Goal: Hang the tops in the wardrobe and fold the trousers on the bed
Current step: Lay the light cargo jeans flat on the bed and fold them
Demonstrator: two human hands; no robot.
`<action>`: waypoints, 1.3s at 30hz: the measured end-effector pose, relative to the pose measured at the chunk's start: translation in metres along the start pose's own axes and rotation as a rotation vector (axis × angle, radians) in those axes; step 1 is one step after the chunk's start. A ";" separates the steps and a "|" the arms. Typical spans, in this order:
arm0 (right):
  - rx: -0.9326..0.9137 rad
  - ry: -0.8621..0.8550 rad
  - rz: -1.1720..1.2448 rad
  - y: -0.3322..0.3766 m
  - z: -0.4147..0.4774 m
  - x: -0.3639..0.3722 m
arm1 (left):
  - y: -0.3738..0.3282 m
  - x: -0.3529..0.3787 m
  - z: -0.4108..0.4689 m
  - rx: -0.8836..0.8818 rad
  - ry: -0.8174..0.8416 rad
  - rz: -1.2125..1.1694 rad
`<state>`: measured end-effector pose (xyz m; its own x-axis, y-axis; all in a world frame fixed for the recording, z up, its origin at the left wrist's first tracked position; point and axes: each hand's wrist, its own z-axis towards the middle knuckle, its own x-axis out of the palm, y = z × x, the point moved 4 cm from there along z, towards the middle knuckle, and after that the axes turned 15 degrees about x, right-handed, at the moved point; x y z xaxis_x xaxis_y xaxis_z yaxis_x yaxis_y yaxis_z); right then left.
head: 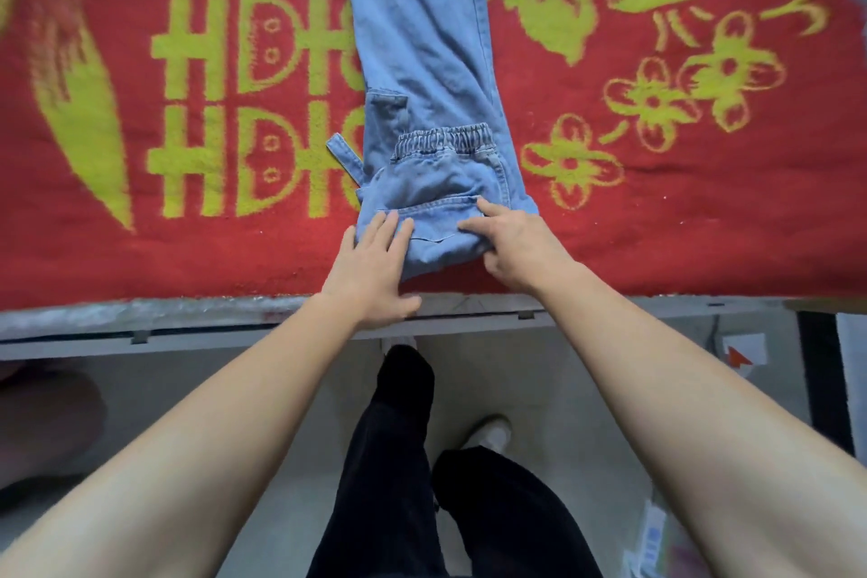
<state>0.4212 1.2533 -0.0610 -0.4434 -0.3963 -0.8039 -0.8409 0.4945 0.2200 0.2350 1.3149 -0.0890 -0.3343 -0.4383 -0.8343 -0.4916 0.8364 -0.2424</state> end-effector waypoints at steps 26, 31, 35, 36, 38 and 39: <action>0.135 -0.151 0.208 -0.049 -0.040 -0.050 | -0.006 -0.082 -0.043 -0.241 -0.450 -0.460; 0.222 -0.183 0.311 -0.042 0.041 -0.060 | 0.059 -0.081 0.014 -0.336 -0.591 -0.812; 0.317 -0.164 0.278 -0.037 0.105 -0.057 | 0.105 -0.061 0.067 -0.500 -0.686 -1.024; 0.334 -0.165 0.259 -0.034 0.121 -0.054 | 0.114 -0.055 0.081 -0.530 -0.695 -1.062; 0.370 -0.188 0.224 -0.028 0.149 -0.047 | 0.130 -0.045 0.110 -0.578 -0.693 -1.076; 0.384 -0.217 0.205 -0.026 0.163 -0.044 | 0.138 -0.042 0.125 -0.600 -0.688 -1.049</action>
<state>0.5129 1.3835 -0.1214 -0.4787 -0.1103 -0.8710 -0.5492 0.8116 0.1991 0.2815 1.4897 -0.1495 0.7737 -0.3717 -0.5130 -0.5888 -0.1230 -0.7989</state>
